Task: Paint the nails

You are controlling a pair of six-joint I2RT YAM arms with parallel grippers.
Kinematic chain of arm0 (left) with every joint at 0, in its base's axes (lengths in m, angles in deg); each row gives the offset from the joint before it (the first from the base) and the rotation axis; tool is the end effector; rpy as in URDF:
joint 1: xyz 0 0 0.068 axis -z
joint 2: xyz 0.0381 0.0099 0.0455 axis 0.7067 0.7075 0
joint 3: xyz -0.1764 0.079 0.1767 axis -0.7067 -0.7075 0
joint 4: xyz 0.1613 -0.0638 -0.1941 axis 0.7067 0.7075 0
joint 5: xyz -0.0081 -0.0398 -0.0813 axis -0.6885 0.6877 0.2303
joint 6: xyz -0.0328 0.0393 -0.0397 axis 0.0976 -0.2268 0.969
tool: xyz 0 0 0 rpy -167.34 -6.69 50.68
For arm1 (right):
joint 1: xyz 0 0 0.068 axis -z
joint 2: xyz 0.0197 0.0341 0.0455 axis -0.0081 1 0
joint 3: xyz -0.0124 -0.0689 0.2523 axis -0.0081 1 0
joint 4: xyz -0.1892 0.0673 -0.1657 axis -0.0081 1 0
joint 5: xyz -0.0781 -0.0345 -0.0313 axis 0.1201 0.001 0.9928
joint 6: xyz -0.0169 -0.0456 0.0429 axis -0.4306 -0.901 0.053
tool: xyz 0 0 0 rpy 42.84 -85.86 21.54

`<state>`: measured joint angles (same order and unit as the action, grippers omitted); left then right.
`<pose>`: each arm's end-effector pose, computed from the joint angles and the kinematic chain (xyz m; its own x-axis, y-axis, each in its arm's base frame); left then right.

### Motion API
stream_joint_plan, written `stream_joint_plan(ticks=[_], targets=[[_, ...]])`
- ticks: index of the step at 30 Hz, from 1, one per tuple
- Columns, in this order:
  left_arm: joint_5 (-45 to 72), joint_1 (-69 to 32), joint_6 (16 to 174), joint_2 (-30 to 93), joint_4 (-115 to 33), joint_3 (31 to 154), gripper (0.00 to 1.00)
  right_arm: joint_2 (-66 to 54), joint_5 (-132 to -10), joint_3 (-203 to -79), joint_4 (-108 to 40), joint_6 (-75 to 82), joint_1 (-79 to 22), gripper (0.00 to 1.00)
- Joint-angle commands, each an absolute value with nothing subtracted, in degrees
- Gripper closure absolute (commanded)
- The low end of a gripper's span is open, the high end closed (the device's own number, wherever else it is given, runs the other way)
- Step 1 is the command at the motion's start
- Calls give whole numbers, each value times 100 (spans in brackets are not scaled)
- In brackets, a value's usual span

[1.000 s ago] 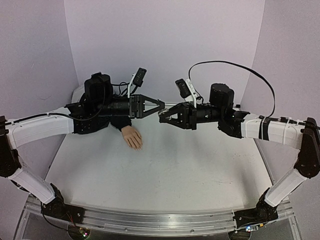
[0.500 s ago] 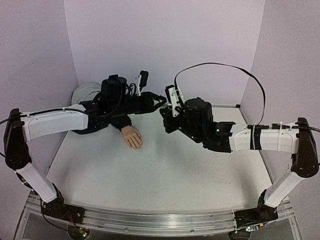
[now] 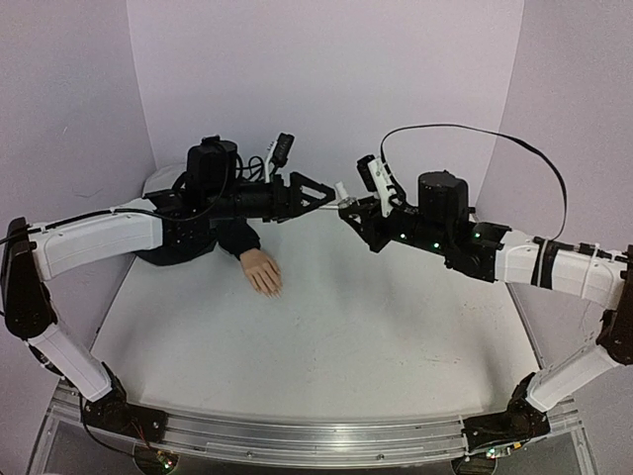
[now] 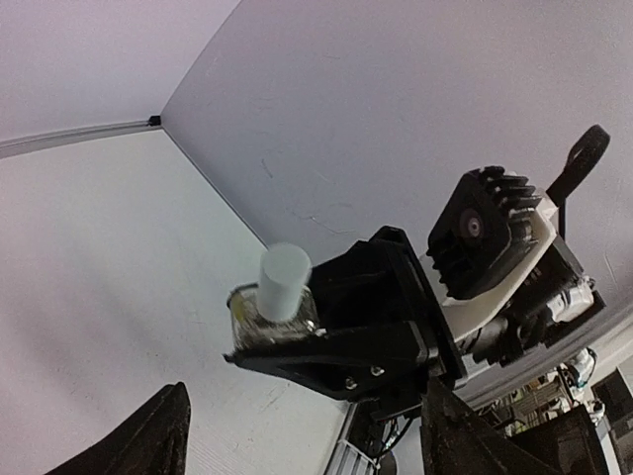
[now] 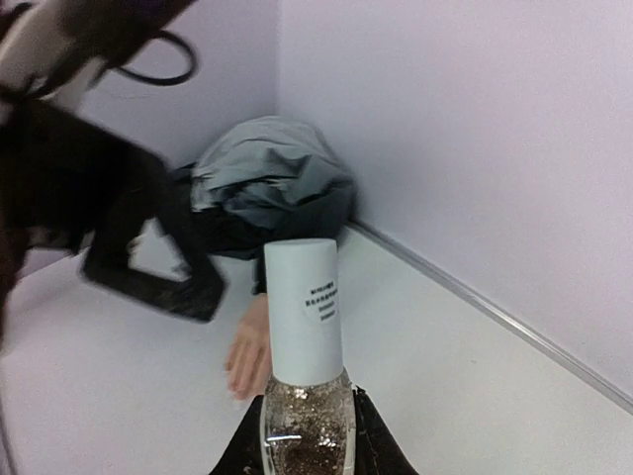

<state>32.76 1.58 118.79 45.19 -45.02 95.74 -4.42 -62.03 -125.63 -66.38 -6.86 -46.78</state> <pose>0.2492 -0.2968 0.3498 -0.6359 -0.0830 -0.7673 0.7234 0.2825 -0.6300 0.2447 0.2624 0.3469 0.1555 0.0788 -0.9847 -0.7048 0.7073 -0.0547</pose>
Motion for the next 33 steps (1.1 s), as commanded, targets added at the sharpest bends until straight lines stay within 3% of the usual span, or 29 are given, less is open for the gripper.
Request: stream_joint_plan(ticks=[1,5,9,15,21,26,28,30,33], targets=[[4446,-74,11660,4098,-4661,9639,17,-859,-9237,-12840,-6192,-689,-4485,100],[4982,-46,11440,4084,-4680,9711,18,-792,-10484,-12859,-6488,-152,-4219,100],[5050,83,11165,3984,-4675,9676,29,-477,-11097,-13019,-6972,326,-4208,100],[4836,179,11008,3803,-4675,9564,43,-195,-11268,-13148,-7250,486,-4199,100],[4560,214,10946,3828,-4667,9580,70,-160,-11045,-13140,-7291,497,-4199,100],[4274,232,10956,3870,-4628,9523,82,-171,-10571,-13126,-7287,482,-4199,100],[4051,252,10935,3851,-4588,9500,86,-177,-10145,-13115,-7280,457,-4199,100],[3615,317,10915,3830,-4500,9493,94,-208,-8525,-13098,-7246,422,-4241,100],[2564,405,11286,3874,-4246,9464,98,-140,-3952,-12992,-7330,382,-4822,100]])
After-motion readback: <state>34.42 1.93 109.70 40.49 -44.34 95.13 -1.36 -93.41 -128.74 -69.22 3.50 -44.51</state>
